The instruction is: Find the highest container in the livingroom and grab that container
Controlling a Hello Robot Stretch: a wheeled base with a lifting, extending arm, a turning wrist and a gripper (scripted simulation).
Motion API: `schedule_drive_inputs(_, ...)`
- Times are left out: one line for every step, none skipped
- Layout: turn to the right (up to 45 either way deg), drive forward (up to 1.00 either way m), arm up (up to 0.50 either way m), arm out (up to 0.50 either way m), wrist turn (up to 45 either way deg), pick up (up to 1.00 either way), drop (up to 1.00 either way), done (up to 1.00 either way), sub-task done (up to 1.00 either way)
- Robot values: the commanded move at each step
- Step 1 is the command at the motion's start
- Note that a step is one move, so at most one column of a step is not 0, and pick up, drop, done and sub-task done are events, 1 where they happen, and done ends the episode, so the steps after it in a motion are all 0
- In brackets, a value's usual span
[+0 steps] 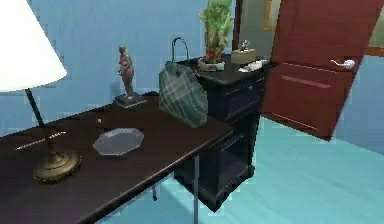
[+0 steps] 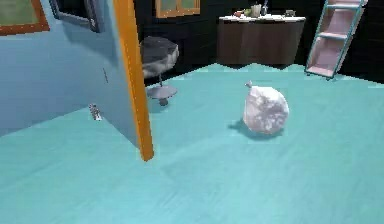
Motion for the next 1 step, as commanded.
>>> schedule_drive_inputs(45.0, 0.0, 0.0, 0.0, 0.0, 0.0, 0.0, 0.0, 0.0)
